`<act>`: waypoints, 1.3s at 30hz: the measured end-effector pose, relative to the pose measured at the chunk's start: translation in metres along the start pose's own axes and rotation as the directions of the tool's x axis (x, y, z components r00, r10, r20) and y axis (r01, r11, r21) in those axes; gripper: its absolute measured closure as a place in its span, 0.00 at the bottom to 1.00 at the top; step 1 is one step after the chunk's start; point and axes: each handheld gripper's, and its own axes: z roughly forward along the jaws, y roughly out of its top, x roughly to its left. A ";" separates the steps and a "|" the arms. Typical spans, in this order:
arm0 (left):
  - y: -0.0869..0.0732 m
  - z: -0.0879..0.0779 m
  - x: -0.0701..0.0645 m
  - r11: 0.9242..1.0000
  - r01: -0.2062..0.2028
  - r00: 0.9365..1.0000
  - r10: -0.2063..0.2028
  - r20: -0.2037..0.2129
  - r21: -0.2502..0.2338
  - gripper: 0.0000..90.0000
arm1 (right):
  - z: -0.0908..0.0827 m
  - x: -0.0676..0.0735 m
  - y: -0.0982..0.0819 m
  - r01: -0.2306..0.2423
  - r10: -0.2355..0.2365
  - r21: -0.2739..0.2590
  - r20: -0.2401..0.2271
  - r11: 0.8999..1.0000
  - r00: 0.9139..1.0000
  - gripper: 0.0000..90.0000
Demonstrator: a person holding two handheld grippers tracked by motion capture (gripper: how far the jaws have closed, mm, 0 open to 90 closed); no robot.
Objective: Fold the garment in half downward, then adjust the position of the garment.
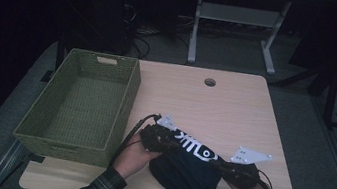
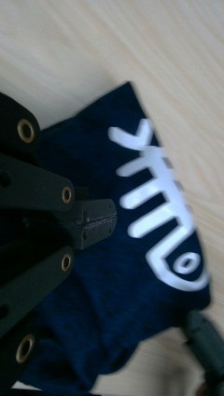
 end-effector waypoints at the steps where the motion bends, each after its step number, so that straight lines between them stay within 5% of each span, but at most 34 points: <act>1: -0.003 0.002 0.000 1.000 0.006 1.000 -0.006 -0.002 0.009 1.00 | 0.002 -0.003 -0.002 -0.004 0.004 0.011 0.014 1.000 1.000 1.00; 7: -0.011 0.016 0.005 0.998 0.013 1.000 -0.012 -0.016 0.067 1.00 | 0.015 -0.007 -0.011 -0.017 0.012 0.099 0.043 0.995 0.999 1.00; 15: -0.010 0.021 0.012 0.998 0.001 0.999 0.002 -0.052 0.066 1.00 | 0.019 -0.001 -0.013 -0.015 0.013 0.106 0.025 0.994 1.000 1.00; 21: -0.011 0.019 0.017 0.999 0.027 0.999 -0.026 -0.024 0.044 1.00 | 0.017 0.001 -0.013 -0.004 0.002 0.100 0.019 0.995 1.000 1.00; 25: -0.010 0.013 0.019 0.999 0.042 0.999 -0.043 0.011 0.026 0.95 | 0.008 0.001 -0.012 0.001 -0.003 0.058 0.032 0.998 0.999 0.86; 31: -0.005 0.003 0.017 0.998 0.059 0.998 -0.059 0.005 -0.003 0.76 | -0.008 -0.005 -0.015 -0.025 0.024 0.010 0.082 1.000 0.996 0.68; 34: -0.001 -0.002 0.018 0.998 0.058 0.998 -0.058 -0.008 -0.010 0.64 | -0.017 -0.009 -0.019 -0.035 0.035 -0.006 0.135 0.999 0.990 0.55; 39: 0.003 -0.006 0.026 0.996 0.087 0.996 -0.087 -0.004 -0.022 0.50 | -0.028 -0.024 -0.034 -0.116 0.113 -0.001 0.210 0.993 0.971 0.29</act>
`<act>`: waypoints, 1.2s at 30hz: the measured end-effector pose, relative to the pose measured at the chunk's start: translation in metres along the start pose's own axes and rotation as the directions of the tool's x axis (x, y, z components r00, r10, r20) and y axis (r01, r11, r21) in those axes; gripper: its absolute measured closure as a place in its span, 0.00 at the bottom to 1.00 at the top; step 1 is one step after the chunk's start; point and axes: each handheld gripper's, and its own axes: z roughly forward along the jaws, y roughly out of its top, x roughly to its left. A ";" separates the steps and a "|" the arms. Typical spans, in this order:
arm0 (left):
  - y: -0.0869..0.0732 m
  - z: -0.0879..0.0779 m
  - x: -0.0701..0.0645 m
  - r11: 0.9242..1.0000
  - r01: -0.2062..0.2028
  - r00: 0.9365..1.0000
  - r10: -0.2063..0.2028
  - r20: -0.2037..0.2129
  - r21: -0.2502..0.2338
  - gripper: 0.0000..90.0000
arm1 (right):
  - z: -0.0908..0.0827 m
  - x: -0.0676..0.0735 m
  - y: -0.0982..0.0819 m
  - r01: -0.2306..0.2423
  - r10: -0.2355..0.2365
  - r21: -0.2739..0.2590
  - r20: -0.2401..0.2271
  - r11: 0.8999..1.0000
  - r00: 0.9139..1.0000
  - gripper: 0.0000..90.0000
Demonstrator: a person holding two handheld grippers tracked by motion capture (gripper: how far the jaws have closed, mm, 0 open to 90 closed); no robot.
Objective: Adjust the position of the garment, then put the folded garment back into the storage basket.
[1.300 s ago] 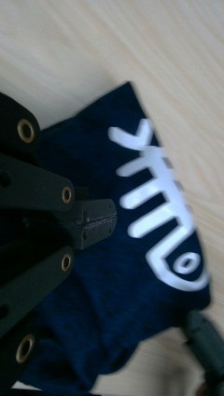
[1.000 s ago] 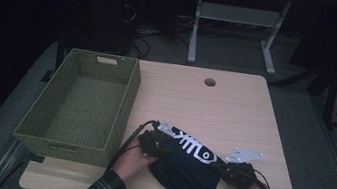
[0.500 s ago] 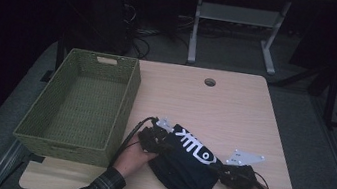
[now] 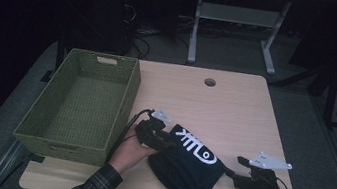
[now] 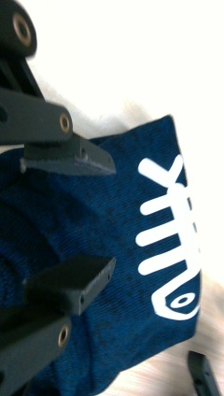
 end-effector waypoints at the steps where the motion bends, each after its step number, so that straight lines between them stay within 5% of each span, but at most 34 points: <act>1: 0.001 0.000 0.001 1.000 0.005 1.000 -0.005 0.000 -0.004 0.48 | 0.000 -0.003 -0.003 -0.011 0.011 0.016 0.026 1.000 1.000 0.26; 6: 0.004 0.005 0.009 1.000 0.010 1.000 -0.010 -0.005 0.007 0.32 | 0.000 -0.018 -0.017 -0.049 0.041 0.076 0.107 0.996 0.993 0.14; 12: 0.001 0.014 0.014 0.998 0.038 0.999 -0.038 -0.004 0.046 0.20 | 0.006 -0.025 -0.024 -0.074 0.057 0.127 0.135 0.989 0.989 0.05; 36: -0.009 0.041 0.016 0.987 0.059 0.998 -0.061 0.006 0.152 0.22 | 0.009 -0.026 -0.026 -0.068 0.054 0.114 0.127 0.991 0.990 0.03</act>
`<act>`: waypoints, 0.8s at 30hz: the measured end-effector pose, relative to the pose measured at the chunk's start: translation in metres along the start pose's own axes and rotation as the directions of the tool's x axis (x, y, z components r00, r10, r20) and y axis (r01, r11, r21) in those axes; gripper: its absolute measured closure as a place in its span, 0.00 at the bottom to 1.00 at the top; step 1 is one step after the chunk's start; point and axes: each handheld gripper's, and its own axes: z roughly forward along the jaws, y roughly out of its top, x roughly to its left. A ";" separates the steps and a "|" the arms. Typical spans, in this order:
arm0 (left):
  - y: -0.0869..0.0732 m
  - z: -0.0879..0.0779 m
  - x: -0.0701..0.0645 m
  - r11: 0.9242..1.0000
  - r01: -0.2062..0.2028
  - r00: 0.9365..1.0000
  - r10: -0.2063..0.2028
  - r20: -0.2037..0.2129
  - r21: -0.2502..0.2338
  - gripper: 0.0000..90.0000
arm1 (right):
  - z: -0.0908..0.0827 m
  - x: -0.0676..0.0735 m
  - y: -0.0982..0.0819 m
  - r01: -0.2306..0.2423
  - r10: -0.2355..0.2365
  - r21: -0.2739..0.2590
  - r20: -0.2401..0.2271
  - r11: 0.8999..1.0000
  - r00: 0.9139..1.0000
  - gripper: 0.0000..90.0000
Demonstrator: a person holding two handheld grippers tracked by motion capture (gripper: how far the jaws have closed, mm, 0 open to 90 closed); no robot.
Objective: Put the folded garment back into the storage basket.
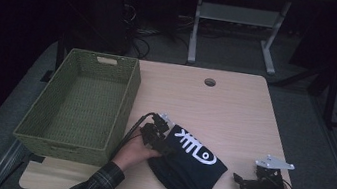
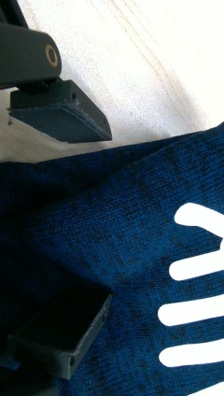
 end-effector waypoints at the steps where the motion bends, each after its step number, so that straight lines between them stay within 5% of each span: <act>1: 0.000 0.000 -0.001 1.000 -0.001 1.000 0.001 0.005 0.001 0.25 | 0.000 0.000 0.000 0.001 -0.001 0.000 0.000 1.000 1.000 0.03; 16: 0.003 0.000 0.002 0.999 0.014 0.996 -0.017 0.085 0.031 0.67 | 0.000 0.000 0.000 -0.002 0.002 -0.001 0.001 1.000 1.000 0.03; 24: 0.007 0.000 0.008 0.997 0.053 0.988 -0.060 0.139 0.056 0.77 | 0.000 0.000 0.000 -0.001 0.001 0.000 0.001 1.000 1.000 0.03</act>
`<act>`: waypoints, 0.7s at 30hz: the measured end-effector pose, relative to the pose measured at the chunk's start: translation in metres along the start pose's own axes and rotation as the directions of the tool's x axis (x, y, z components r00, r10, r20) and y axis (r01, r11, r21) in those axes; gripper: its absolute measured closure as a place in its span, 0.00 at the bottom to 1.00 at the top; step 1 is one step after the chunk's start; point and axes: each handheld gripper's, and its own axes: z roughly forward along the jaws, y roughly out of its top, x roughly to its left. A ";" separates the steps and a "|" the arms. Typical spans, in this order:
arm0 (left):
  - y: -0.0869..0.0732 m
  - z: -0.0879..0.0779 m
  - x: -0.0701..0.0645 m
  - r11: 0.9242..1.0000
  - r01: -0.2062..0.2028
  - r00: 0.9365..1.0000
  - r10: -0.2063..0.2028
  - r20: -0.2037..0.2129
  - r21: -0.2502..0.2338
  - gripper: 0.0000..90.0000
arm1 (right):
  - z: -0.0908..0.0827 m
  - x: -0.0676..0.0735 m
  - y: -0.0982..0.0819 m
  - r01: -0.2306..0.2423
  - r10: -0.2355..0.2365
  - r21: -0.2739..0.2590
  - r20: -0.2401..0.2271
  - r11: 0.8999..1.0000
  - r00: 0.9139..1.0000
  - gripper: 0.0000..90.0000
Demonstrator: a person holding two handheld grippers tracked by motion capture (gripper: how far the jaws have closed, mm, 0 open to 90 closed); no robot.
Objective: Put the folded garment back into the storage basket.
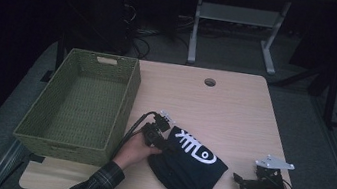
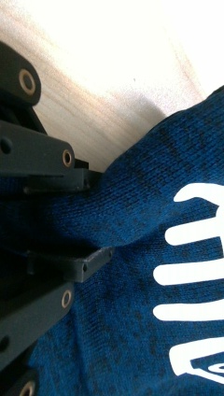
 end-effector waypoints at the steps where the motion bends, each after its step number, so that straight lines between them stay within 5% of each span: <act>1: 0.000 -0.001 0.002 1.000 0.006 1.000 -0.006 0.014 -0.005 0.77 | 0.000 0.000 0.000 0.000 0.000 0.000 0.000 1.000 1.000 0.03; 4: 0.000 -0.003 0.002 1.000 0.011 0.999 -0.010 0.035 -0.011 0.77 | 0.000 0.000 0.000 0.000 0.000 0.000 0.000 1.000 1.000 0.03; 11: 0.008 -0.016 -0.017 0.998 -0.060 0.998 0.060 -0.021 -0.032 0.77 | 0.000 0.000 0.000 0.003 -0.003 0.000 0.000 1.000 1.000 0.03; 21: 0.023 -0.042 -0.035 0.995 -0.086 0.996 0.086 -0.017 -0.058 0.77 | 0.000 0.000 0.000 -0.002 0.002 0.003 -0.001 1.000 1.000 0.03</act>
